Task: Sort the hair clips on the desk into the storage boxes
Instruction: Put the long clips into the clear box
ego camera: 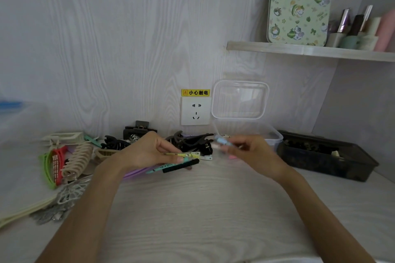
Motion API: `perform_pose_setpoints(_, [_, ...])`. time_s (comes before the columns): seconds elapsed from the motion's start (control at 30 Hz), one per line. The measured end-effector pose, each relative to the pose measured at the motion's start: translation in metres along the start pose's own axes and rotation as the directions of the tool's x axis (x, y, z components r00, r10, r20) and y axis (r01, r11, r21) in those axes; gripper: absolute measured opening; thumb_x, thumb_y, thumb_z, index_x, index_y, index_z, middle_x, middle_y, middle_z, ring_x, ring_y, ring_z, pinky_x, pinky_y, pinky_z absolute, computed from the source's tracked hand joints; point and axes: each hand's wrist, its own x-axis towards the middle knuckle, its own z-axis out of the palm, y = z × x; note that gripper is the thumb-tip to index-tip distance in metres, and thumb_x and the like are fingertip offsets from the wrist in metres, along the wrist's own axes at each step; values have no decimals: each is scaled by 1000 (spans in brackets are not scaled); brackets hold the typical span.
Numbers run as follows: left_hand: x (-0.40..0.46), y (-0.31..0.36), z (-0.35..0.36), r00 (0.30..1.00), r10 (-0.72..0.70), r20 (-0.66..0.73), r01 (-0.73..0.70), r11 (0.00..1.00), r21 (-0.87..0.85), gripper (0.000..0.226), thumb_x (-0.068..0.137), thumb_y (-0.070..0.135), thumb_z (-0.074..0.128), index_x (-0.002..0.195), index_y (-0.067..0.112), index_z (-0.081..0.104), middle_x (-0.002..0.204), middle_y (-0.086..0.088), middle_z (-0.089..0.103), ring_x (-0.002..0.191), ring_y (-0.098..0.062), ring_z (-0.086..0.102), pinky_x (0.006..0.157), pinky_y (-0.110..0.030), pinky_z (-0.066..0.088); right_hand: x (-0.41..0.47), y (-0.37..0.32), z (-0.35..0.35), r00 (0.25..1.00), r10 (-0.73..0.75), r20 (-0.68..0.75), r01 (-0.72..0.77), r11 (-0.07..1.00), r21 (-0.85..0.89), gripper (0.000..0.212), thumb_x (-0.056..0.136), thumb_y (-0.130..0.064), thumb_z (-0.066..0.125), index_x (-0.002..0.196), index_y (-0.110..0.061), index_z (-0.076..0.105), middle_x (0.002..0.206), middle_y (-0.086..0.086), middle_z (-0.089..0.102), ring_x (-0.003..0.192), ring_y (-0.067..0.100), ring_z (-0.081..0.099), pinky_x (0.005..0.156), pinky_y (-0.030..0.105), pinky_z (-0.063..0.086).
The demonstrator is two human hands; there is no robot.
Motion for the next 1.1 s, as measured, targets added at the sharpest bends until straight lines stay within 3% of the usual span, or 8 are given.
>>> perform_pose_setpoints(0.13, [4,4,9,991,38,-125,-40,999,-10,19,75,22,74,94,23,74,84,6,75,78,-1,68,69,-11,50,8,2,-11,827,-138,-544,45,983,-181,14,89,-18,58,100,-18,67,85,-1,58,79,10,51,67,15,37])
perform_pose_setpoints(0.27, [10,21,23,906,210,-367,-250,966,-66,19,80,16,71,98,20,73,81,15,73,70,6,65,60,-5,45,10,26,-16,888,-102,-449,-198,796,-572,30,90,-9,51,113,-23,64,120,2,57,119,28,40,99,38,27])
perform_pose_setpoints(0.37, [31,44,36,825,293,-483,-351,936,-32,21,79,18,72,100,16,73,91,6,74,80,0,67,71,-13,51,6,24,-15,878,-58,-476,-236,813,-533,39,86,-3,48,119,-21,60,130,4,53,127,28,34,108,42,21])
perform_pose_setpoints(0.53, [81,74,60,808,433,-399,-393,901,182,19,82,26,70,100,21,74,95,10,73,85,-3,67,82,-31,55,0,22,-18,742,-106,-662,-259,866,-429,33,86,1,49,110,-17,64,116,6,62,117,28,44,98,40,34])
perform_pose_setpoints(0.7, [103,66,75,920,335,-204,-261,911,320,34,87,45,58,117,28,64,122,11,63,115,-6,56,100,-40,45,4,28,-14,780,-122,-613,-258,831,-492,33,82,1,56,112,-12,63,114,10,63,113,31,50,96,40,37])
perform_pose_setpoints(0.9, [61,36,44,879,322,-351,-211,924,318,21,91,36,55,105,31,69,109,17,68,103,-3,61,94,-32,47,4,18,-2,800,-268,-537,-86,834,-545,24,84,-8,57,104,-17,66,100,1,66,98,21,54,85,26,37])
perform_pose_setpoints(1.03, [14,12,27,895,304,-326,-136,883,450,16,90,30,58,101,32,69,96,19,68,87,2,60,80,-22,48,-1,-3,29,899,-390,-198,245,824,-511,26,92,-28,45,101,-17,66,90,-2,64,84,6,49,75,8,33])
perform_pose_setpoints(1.1, [-1,1,23,919,282,-276,-99,842,531,17,89,30,58,102,34,69,89,21,64,81,4,57,75,-17,46,-4,-3,44,946,-323,38,296,807,-512,34,95,-33,38,115,-18,60,110,0,63,100,3,49,86,5,30])
